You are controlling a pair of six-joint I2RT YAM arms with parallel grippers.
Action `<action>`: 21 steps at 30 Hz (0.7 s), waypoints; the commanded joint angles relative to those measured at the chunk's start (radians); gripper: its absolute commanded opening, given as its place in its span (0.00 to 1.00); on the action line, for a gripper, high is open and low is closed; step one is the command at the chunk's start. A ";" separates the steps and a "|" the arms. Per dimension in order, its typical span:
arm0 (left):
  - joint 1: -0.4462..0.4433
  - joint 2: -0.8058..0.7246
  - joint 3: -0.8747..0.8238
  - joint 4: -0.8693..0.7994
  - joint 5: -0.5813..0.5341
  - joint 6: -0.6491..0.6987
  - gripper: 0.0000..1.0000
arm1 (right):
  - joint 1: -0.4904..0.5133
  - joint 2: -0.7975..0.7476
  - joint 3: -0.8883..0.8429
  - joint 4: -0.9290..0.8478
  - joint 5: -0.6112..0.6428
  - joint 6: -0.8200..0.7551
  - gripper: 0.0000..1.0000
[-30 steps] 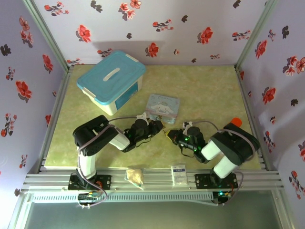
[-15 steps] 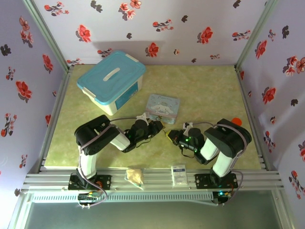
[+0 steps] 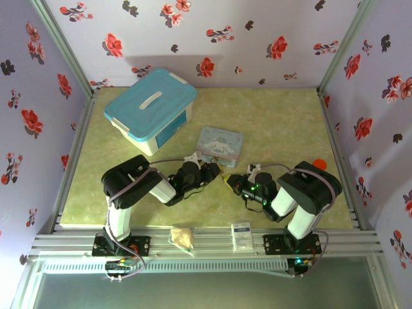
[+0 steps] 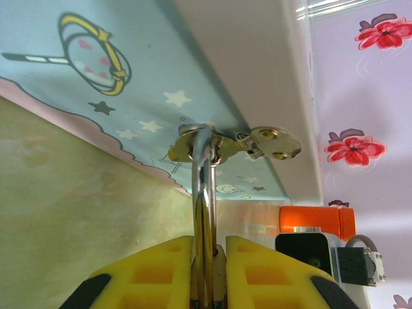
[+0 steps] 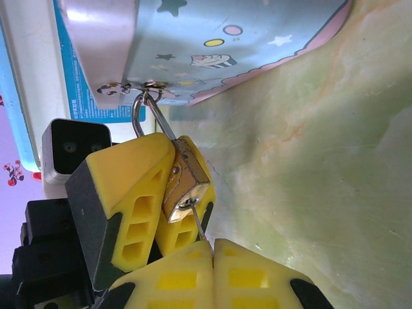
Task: Unlock a padlock with a key
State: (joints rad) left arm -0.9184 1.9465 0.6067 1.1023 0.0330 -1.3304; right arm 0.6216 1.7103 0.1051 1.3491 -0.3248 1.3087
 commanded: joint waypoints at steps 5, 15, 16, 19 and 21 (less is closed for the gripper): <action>-0.009 0.000 0.014 0.113 0.000 -0.025 0.01 | -0.010 -0.042 0.023 0.036 0.031 -0.029 0.00; -0.016 -0.033 0.014 0.134 0.009 -0.057 0.00 | -0.021 -0.049 0.041 0.038 0.071 0.018 0.00; -0.017 -0.030 0.014 0.146 0.011 -0.060 0.00 | -0.022 -0.048 0.041 0.037 0.080 0.030 0.00; -0.022 -0.031 0.020 0.154 0.014 -0.066 0.00 | -0.022 -0.039 0.049 0.038 0.081 0.044 0.00; -0.023 -0.039 0.018 0.153 0.014 -0.063 0.00 | -0.025 -0.038 0.045 0.038 0.085 0.044 0.00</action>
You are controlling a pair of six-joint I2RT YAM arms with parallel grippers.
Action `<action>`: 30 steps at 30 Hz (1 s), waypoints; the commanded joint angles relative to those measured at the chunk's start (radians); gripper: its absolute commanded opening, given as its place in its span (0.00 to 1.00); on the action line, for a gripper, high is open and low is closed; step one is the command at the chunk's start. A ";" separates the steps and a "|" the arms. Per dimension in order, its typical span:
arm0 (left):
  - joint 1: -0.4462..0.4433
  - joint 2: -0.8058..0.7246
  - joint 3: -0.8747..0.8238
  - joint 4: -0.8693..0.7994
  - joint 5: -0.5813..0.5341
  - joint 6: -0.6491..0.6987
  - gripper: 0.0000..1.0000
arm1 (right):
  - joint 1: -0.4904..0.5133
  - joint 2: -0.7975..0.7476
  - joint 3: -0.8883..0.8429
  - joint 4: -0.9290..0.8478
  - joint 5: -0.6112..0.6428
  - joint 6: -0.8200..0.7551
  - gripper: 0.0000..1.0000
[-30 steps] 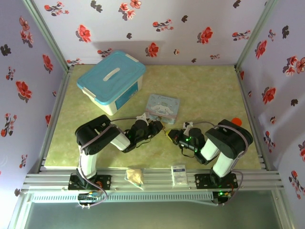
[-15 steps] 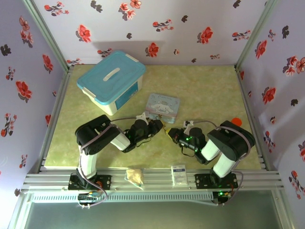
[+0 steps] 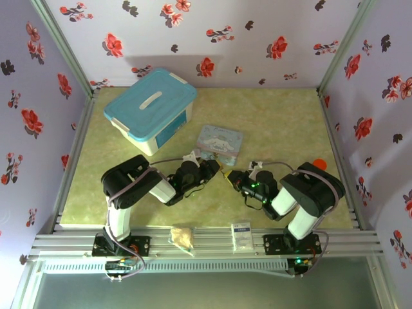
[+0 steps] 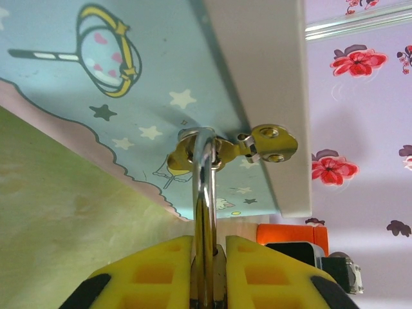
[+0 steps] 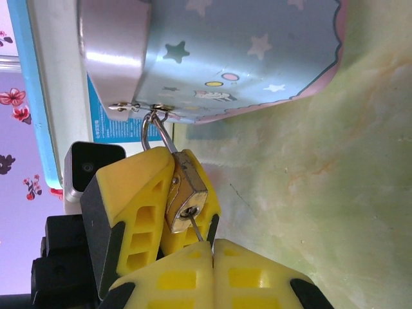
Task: Unlock a padlock with a key
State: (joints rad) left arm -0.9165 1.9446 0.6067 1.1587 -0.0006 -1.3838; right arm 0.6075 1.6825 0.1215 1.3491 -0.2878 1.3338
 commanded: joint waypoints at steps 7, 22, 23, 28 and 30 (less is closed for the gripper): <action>-0.024 -0.023 0.014 0.100 0.032 -0.014 0.00 | 0.005 -0.034 0.029 0.038 0.070 0.035 0.00; -0.036 -0.033 0.021 0.102 -0.010 -0.017 0.00 | 0.141 -0.019 0.009 0.038 0.323 0.104 0.00; -0.037 -0.032 0.019 0.102 -0.010 -0.017 0.00 | 0.134 -0.024 0.006 0.038 0.318 0.102 0.00; -0.043 -0.021 0.018 0.107 -0.007 -0.023 0.00 | 0.137 -0.006 0.051 0.038 0.263 0.088 0.00; -0.044 -0.020 0.015 0.107 -0.008 -0.020 0.00 | 0.149 0.002 0.058 0.038 0.267 0.084 0.00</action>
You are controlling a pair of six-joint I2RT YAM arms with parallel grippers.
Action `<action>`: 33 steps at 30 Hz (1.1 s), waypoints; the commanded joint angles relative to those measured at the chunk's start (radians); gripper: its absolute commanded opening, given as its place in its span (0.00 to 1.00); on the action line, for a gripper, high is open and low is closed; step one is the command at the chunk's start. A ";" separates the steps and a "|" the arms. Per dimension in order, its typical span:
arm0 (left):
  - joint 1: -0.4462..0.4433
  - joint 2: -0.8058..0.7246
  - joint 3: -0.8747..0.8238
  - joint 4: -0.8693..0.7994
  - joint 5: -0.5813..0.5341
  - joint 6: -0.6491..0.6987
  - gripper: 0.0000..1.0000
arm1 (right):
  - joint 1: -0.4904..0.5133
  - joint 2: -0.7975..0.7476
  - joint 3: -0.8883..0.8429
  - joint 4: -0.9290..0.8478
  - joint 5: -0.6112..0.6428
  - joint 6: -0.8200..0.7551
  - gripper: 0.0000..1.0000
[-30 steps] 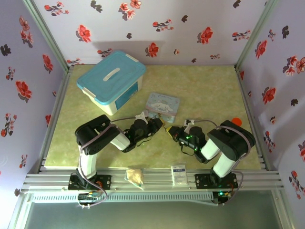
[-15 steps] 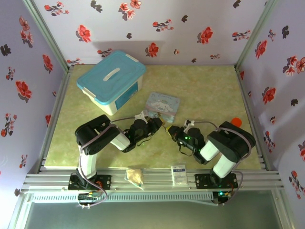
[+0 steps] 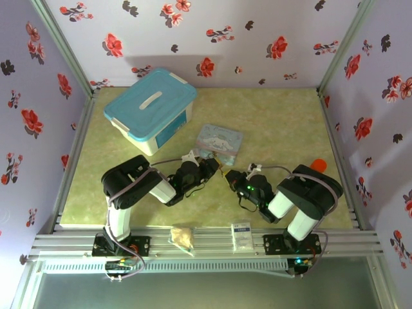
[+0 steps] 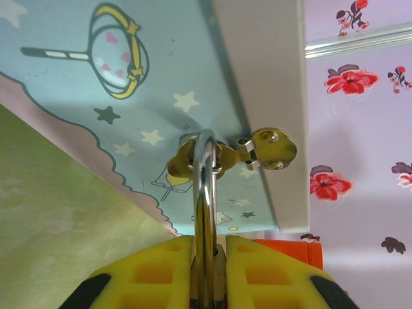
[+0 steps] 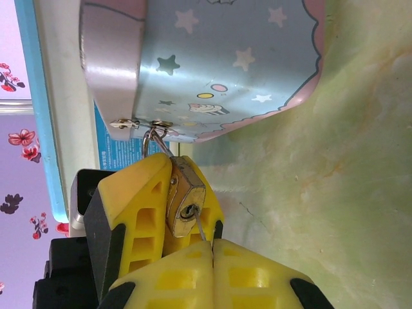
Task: Unlock a padlock with a key
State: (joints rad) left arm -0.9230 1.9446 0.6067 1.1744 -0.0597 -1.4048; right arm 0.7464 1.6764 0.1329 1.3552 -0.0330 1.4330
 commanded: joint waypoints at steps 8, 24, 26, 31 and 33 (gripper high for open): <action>-0.037 -0.006 0.024 0.091 0.055 -0.005 0.00 | 0.015 -0.029 0.031 0.032 0.027 -0.027 0.00; -0.030 -0.013 0.012 0.088 0.059 0.005 0.00 | -0.041 -0.028 -0.016 0.032 -0.047 -0.055 0.00; -0.028 -0.010 0.009 0.088 0.058 0.004 0.00 | -0.046 -0.029 -0.011 0.032 -0.077 -0.079 0.00; -0.027 -0.005 0.014 0.078 0.060 0.018 0.01 | -0.055 -0.028 -0.010 0.031 -0.109 -0.091 0.00; -0.021 -0.010 0.014 0.044 0.059 0.041 0.04 | -0.058 -0.012 -0.007 0.031 -0.134 -0.089 0.00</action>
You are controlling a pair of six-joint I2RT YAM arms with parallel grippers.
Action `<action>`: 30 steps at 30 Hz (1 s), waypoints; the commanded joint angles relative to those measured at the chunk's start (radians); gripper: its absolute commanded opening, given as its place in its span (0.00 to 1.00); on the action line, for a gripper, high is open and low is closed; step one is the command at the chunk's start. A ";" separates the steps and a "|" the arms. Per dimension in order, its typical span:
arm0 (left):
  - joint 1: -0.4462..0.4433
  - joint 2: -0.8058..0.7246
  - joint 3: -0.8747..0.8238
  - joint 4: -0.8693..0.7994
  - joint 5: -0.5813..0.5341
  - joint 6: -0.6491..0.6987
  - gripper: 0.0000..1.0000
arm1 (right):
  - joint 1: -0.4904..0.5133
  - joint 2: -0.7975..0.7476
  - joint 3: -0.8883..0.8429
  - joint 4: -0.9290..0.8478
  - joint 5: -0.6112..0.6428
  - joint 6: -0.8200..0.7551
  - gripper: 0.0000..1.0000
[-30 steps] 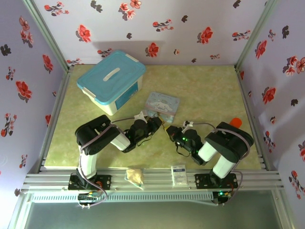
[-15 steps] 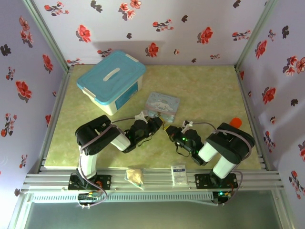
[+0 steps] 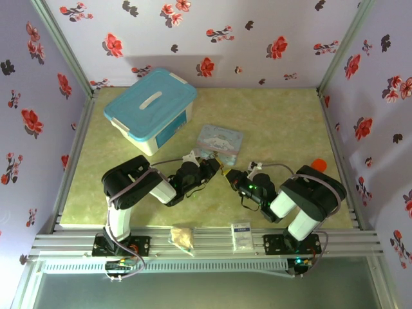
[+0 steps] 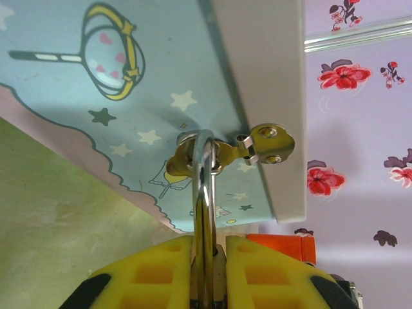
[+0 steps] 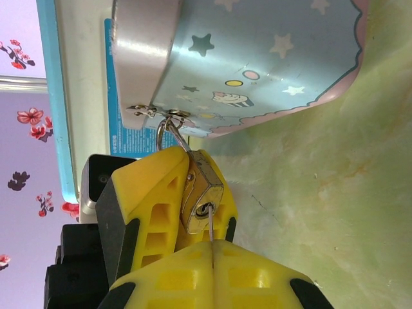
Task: Unlock a padlock with a key
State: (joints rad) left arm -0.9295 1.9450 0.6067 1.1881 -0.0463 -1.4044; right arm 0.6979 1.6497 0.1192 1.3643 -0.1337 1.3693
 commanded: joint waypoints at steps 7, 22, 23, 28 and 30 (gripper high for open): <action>-0.001 0.024 0.007 0.008 0.082 0.053 0.05 | -0.009 0.113 -0.003 0.022 -0.119 -0.073 0.00; -0.002 -0.064 0.005 -0.380 0.097 0.258 0.19 | -0.009 0.121 -0.069 0.021 -0.132 -0.179 0.00; -0.001 -0.068 0.002 -0.387 0.096 0.262 0.21 | -0.011 0.113 -0.074 0.019 -0.141 -0.190 0.00; -0.002 -0.068 -0.008 -0.417 0.098 0.274 0.31 | -0.015 0.097 -0.070 -0.003 -0.210 -0.236 0.00; -0.001 -0.070 -0.017 -0.415 0.096 0.271 0.37 | -0.017 0.098 -0.061 0.008 -0.245 -0.253 0.00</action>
State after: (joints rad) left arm -0.9295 1.8759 0.6132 0.8890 0.0555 -1.1679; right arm 0.6868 1.7596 0.0563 1.3727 -0.3115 1.1767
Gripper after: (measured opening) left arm 0.353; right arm 0.051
